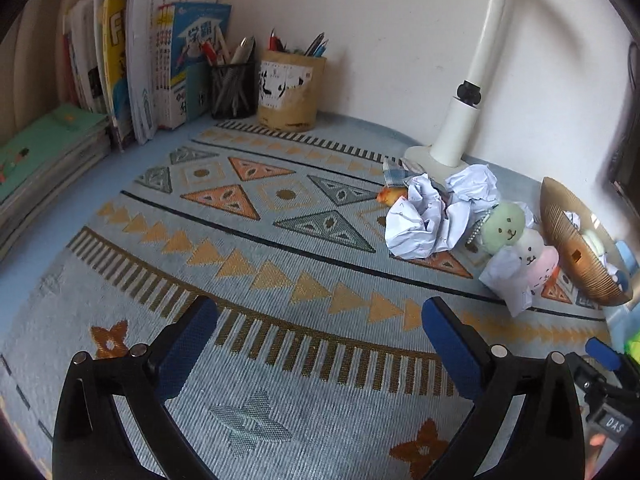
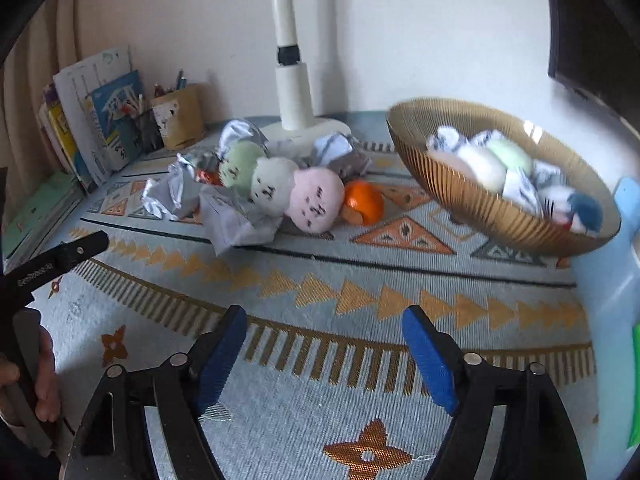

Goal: Organize objects
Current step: 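Move both open grippers back toward the crumpled paper on the rug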

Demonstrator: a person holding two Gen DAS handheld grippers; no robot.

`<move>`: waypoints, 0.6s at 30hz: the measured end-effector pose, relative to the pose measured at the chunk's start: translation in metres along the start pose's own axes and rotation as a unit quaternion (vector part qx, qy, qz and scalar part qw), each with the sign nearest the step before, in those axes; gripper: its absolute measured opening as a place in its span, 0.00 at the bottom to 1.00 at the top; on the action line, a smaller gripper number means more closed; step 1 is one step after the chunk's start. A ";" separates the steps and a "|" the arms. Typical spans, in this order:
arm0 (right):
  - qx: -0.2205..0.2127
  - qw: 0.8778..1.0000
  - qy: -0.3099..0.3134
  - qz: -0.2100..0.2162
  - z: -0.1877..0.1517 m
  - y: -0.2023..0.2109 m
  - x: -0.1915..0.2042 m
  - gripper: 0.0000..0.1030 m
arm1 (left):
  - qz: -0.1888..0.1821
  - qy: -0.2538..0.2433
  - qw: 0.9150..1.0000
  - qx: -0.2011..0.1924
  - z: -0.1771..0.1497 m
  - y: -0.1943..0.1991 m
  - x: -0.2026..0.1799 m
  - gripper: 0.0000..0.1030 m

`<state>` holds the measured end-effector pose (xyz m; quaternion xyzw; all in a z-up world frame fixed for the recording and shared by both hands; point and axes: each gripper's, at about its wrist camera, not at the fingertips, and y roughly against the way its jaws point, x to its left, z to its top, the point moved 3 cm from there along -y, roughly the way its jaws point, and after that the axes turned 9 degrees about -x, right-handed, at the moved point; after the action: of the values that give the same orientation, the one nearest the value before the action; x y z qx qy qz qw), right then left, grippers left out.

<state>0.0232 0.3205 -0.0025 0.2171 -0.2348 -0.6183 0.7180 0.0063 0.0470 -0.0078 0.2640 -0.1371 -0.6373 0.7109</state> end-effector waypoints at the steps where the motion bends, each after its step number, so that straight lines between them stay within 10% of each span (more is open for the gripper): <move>1: -0.001 1.000 0.002 -0.003 -0.001 -0.001 -0.001 0.78 | 0.002 -0.006 1.000 -0.003 -0.002 0.001 -0.003 0.99; 14: -0.002 1.000 0.025 -0.018 -0.001 0.000 0.007 0.85 | -0.010 -0.041 0.999 -0.012 -0.003 0.011 -0.016 0.99; 18: 0.097 0.992 0.007 0.082 -0.001 -0.022 0.018 0.86 | -0.038 -0.085 0.996 0.008 0.011 0.003 -0.030 0.99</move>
<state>0.0088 0.2997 -0.0148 0.2700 -0.3054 -0.5302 0.7434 -0.0016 0.0746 0.0075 0.2197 -0.1922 -0.6830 0.6695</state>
